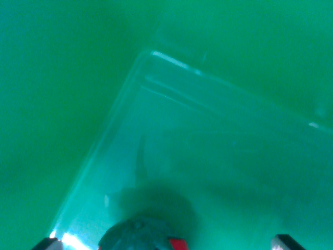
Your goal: Pick fruit
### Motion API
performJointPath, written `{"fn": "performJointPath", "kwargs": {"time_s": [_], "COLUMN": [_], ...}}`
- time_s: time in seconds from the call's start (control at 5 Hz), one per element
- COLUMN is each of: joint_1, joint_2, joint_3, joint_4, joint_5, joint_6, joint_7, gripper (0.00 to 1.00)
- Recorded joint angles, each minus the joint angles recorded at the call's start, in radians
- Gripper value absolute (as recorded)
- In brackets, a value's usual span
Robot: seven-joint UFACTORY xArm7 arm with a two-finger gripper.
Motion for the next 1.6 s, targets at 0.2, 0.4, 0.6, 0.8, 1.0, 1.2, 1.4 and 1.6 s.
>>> {"fn": "performJointPath", "kwargs": {"time_s": [0.2, 0.4, 0.6, 0.8, 1.0, 1.2, 1.4, 1.6], "joint_1": [0.0023, 0.0023, 0.0042, 0.0042, 0.0058, 0.0058, 0.0070, 0.0070], "joint_2": [0.008, 0.008, 0.016, 0.016, 0.021, 0.021, 0.026, 0.026], "joint_3": [0.004, 0.004, 0.007, 0.007, 0.009, 0.009, 0.011, 0.011], "joint_4": [-0.019, -0.019, -0.036, -0.036, -0.049, -0.049, -0.059, -0.059], "joint_5": [-0.0001, -0.0001, -0.0002, -0.0002, -0.0003, -0.0003, -0.0003, -0.0003], "joint_6": [-0.027, -0.027, -0.050, -0.050, -0.069, -0.069, -0.083, -0.083], "joint_7": [-0.006, -0.006, -0.012, -0.012, -0.016, -0.016, -0.020, -0.020], "gripper": [0.00, 0.00, 0.00, 0.00, 0.00, 0.00, 0.00, 0.00]}}
